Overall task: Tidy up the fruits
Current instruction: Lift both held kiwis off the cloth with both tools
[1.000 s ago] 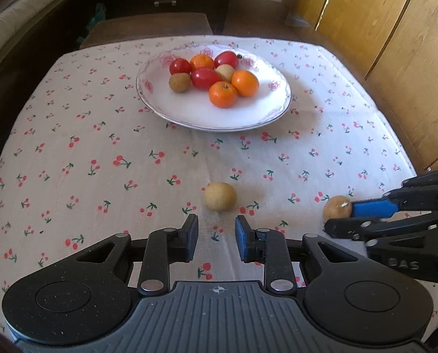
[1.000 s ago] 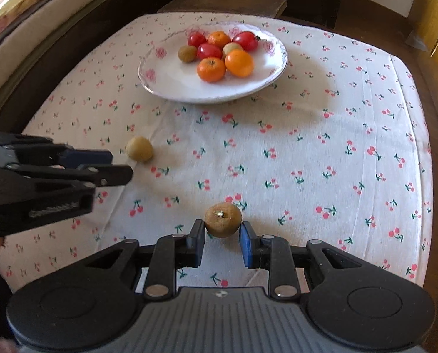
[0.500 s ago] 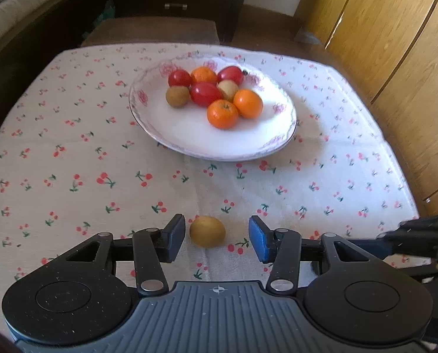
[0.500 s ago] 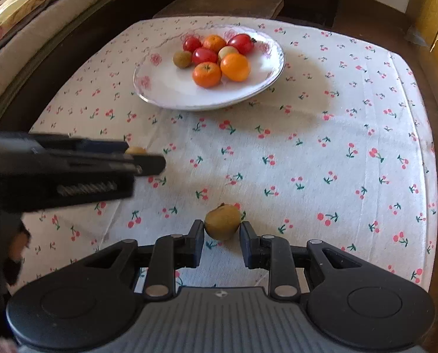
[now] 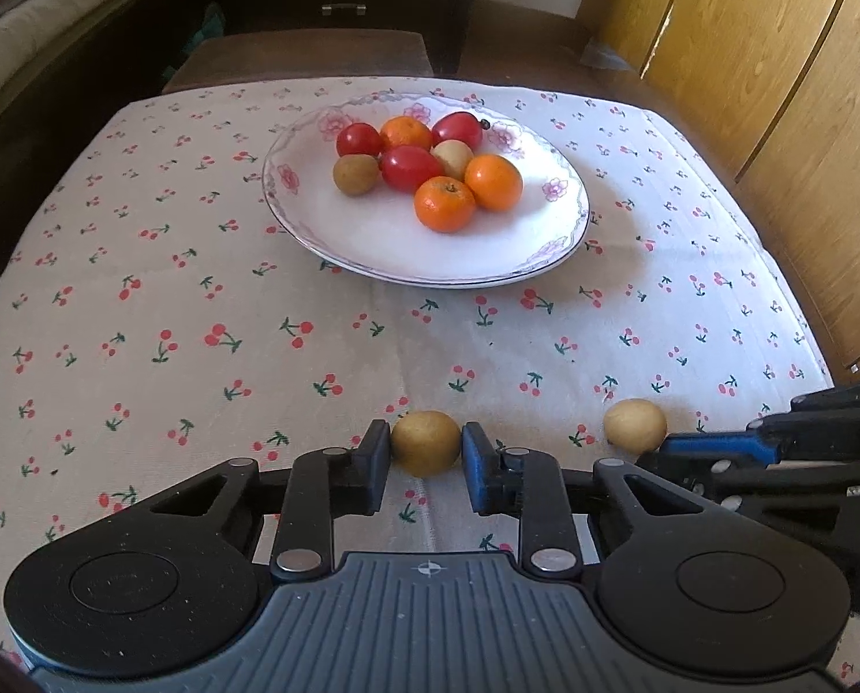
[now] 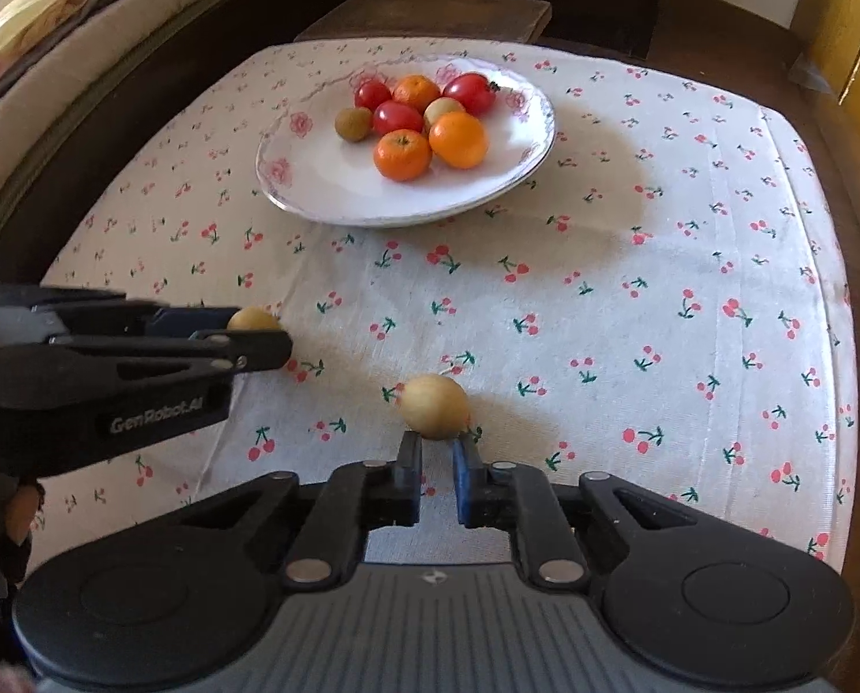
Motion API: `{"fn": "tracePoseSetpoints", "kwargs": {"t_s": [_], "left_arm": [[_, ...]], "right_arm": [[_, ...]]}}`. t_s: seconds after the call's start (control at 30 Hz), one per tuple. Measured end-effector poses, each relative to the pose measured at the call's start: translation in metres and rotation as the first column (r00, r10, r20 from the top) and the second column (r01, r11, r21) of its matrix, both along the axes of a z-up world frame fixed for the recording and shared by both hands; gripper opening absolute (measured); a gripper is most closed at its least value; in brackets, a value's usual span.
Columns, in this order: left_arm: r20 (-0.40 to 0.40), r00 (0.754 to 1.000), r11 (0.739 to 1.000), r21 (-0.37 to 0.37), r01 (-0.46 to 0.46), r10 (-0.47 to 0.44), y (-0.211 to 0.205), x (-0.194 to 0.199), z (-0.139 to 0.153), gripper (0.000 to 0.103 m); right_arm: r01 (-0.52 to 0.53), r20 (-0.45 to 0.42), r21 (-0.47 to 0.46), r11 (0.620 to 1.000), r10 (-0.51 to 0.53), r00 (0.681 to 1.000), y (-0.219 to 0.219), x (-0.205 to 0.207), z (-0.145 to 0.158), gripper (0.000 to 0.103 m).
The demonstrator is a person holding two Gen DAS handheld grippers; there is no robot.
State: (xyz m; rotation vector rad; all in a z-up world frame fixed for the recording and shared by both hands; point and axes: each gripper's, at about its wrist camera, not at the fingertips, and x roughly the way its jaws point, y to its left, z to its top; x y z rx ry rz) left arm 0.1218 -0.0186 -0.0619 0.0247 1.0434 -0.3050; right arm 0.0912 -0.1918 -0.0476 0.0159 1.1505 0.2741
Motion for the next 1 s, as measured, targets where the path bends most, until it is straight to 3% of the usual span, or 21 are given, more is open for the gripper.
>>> {"fn": "tracePoseSetpoints", "kwargs": {"t_s": [0.4, 0.67, 0.93, 1.0], "left_arm": [[-0.010, 1.000, 1.000, -0.021, -0.008, 0.008, 0.006, 0.000, 0.003, 0.034], [-0.014, 1.000, 1.000, -0.016, 0.016, -0.016, 0.002, -0.002, 0.002, 0.035], [0.024, 0.998, 0.996, 0.076, 0.049, -0.051, -0.003, -0.005, 0.000, 0.035], [0.033, 0.998, 0.994, 0.090, 0.059, -0.062, -0.005, -0.006, 0.000, 0.035]], "right_arm": [[0.081, 0.005, 0.120, 0.989, -0.082, 0.997, -0.023, 0.007, 0.018, 0.015], [0.007, -0.019, 0.102, 0.995, -0.005, 1.000, -0.003, 0.013, 0.007, 0.033], [-0.055, -0.021, -0.009, 0.998, 0.055, 0.998, 0.015, 0.014, -0.008, 0.033], [-0.053, -0.016, -0.021, 0.998, 0.053, 0.998, 0.017, 0.014, -0.008, 0.028]]}}
